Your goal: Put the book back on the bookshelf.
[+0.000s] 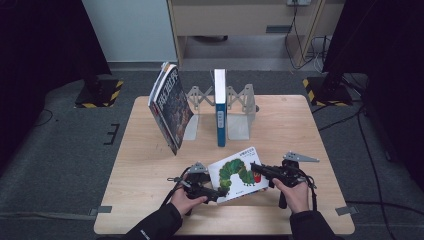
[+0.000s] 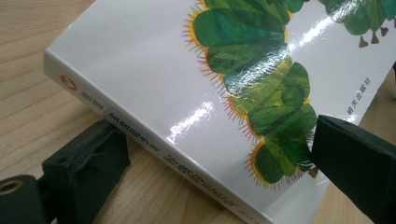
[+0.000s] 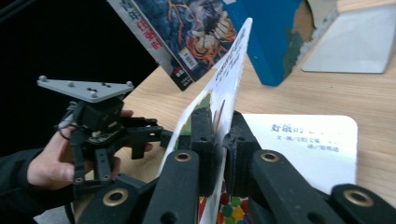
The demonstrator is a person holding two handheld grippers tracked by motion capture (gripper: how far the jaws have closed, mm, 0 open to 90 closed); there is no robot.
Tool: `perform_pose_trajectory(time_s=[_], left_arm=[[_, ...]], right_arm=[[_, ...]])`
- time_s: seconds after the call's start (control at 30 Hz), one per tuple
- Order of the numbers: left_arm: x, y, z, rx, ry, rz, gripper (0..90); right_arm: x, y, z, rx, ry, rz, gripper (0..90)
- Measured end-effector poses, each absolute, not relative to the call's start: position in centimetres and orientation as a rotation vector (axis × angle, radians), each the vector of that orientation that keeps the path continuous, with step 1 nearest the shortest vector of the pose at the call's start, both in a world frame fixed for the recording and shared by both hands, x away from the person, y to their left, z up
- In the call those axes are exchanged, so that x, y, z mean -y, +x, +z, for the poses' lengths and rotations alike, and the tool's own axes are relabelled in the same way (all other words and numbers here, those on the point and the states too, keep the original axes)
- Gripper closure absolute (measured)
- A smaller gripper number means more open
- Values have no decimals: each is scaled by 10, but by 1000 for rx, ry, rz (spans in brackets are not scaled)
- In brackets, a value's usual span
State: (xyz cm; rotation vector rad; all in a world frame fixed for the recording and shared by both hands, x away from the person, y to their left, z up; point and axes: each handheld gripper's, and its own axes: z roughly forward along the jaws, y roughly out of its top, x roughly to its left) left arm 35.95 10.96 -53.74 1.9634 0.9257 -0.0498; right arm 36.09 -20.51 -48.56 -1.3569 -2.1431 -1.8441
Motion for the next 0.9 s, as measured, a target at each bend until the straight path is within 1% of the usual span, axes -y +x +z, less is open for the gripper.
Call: perform_pose_trajectory(time_s=[0.27, 0.4, 0.5, 0.67, 0.77, 0.87, 0.9], left_arm=[[-110, 359, -538, -931, 1954, -43, 48], [-110, 359, -538, -932, 1952, -44, 49], [-110, 359, -538, -931, 1952, -43, 50], [-110, 359, -538, -926, 1958, -39, 53], [-110, 359, -538, -923, 1960, -35, 53], [-110, 358, -538, -920, 1962, -29, 56], [-110, 359, -538, -922, 1959, -31, 56]], right_arm=[[203, 362, -496, 2293, -1481, -1694, 700], [199, 362, -501, 2358, -1513, -1620, 636], [198, 362, -504, 2388, -1524, -1589, 607], [194, 363, -510, 2448, -1542, -1511, 520], [192, 364, -512, 2463, -1550, -1491, 499], [190, 364, -515, 2481, -1557, -1454, 450], [190, 364, -516, 2486, -1556, -1451, 449]])
